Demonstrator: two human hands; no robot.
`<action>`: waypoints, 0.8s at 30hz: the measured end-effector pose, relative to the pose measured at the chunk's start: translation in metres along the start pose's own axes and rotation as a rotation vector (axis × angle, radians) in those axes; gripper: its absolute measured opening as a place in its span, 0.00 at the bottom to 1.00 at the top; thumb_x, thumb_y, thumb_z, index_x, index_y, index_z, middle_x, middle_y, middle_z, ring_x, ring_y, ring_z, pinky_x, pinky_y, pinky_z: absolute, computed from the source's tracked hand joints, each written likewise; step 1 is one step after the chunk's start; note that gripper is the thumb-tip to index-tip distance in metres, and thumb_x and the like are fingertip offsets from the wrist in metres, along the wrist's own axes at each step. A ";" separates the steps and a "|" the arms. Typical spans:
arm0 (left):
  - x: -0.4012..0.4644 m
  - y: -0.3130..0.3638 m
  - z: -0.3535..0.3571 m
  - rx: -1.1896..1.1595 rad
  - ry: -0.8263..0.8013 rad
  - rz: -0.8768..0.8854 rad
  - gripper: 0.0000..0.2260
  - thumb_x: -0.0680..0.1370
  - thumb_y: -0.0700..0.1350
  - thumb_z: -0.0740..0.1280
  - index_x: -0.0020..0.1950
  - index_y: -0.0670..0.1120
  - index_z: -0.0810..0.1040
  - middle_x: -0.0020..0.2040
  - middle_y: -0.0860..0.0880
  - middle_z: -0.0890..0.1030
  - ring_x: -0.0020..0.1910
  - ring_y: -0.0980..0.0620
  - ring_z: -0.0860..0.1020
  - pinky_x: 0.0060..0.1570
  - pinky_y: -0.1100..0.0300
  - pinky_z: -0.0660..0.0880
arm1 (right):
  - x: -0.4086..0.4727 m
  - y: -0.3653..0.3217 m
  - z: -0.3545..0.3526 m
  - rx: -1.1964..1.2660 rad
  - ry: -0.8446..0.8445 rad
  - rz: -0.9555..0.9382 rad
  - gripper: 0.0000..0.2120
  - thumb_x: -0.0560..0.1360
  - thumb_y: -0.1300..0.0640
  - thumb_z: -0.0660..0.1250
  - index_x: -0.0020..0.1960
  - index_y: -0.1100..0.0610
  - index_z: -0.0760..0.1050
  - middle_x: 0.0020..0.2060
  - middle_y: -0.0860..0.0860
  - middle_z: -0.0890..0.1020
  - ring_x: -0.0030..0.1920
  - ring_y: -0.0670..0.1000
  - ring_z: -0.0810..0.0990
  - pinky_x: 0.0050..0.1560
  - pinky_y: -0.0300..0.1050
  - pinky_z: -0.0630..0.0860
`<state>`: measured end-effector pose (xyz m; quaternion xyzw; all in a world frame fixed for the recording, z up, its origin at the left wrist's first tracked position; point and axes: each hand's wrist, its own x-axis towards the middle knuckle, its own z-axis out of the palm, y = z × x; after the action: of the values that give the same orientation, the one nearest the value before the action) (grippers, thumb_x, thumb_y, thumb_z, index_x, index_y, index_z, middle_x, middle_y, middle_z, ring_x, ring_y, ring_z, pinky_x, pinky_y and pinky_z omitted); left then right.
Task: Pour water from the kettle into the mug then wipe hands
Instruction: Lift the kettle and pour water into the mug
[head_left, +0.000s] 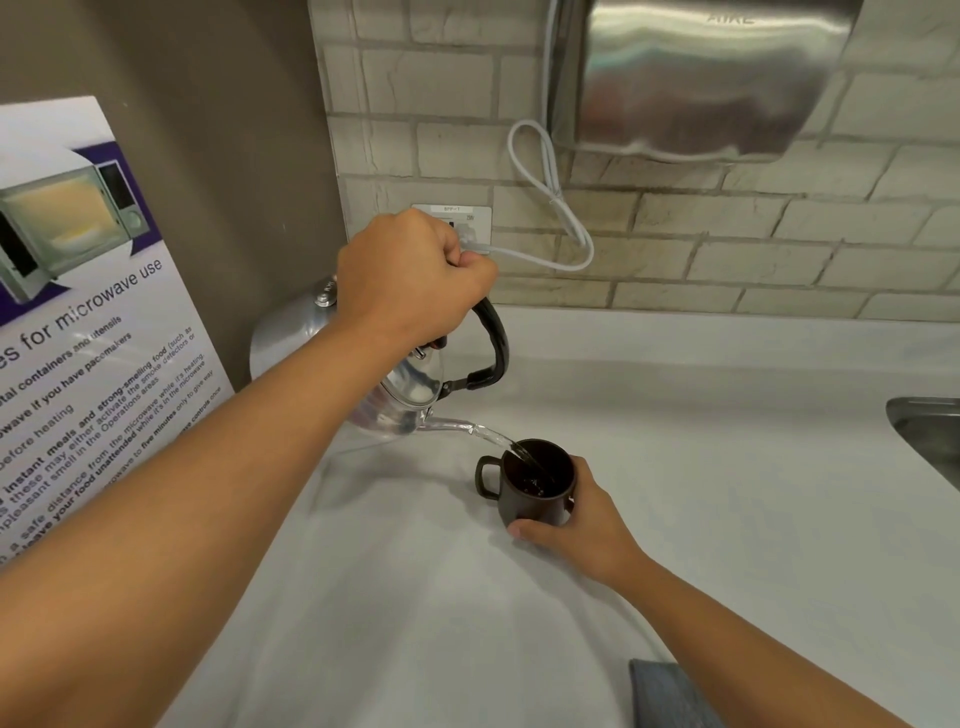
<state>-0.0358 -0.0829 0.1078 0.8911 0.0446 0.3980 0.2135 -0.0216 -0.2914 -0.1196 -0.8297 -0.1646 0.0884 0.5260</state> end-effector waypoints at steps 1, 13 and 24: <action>0.000 0.000 0.000 0.000 0.000 0.002 0.12 0.65 0.46 0.64 0.25 0.40 0.71 0.20 0.51 0.63 0.22 0.51 0.62 0.29 0.61 0.68 | 0.000 0.000 0.000 0.000 0.001 -0.002 0.36 0.59 0.54 0.82 0.59 0.43 0.65 0.54 0.37 0.77 0.52 0.27 0.72 0.46 0.21 0.69; -0.012 -0.019 0.007 -0.133 0.025 -0.121 0.15 0.65 0.45 0.65 0.21 0.44 0.63 0.19 0.50 0.59 0.22 0.53 0.58 0.26 0.64 0.60 | -0.001 -0.001 -0.001 0.016 -0.012 -0.005 0.38 0.59 0.53 0.82 0.63 0.48 0.66 0.55 0.38 0.77 0.54 0.29 0.73 0.47 0.21 0.69; -0.031 -0.048 0.025 -0.440 0.044 -0.318 0.16 0.64 0.44 0.65 0.19 0.46 0.63 0.16 0.54 0.57 0.20 0.58 0.56 0.21 0.66 0.56 | -0.002 -0.002 -0.001 0.008 -0.004 0.009 0.38 0.58 0.53 0.82 0.62 0.48 0.67 0.54 0.38 0.77 0.52 0.28 0.73 0.46 0.21 0.68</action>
<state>-0.0346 -0.0559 0.0519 0.7963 0.1012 0.3786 0.4607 -0.0230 -0.2921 -0.1170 -0.8280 -0.1614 0.0934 0.5288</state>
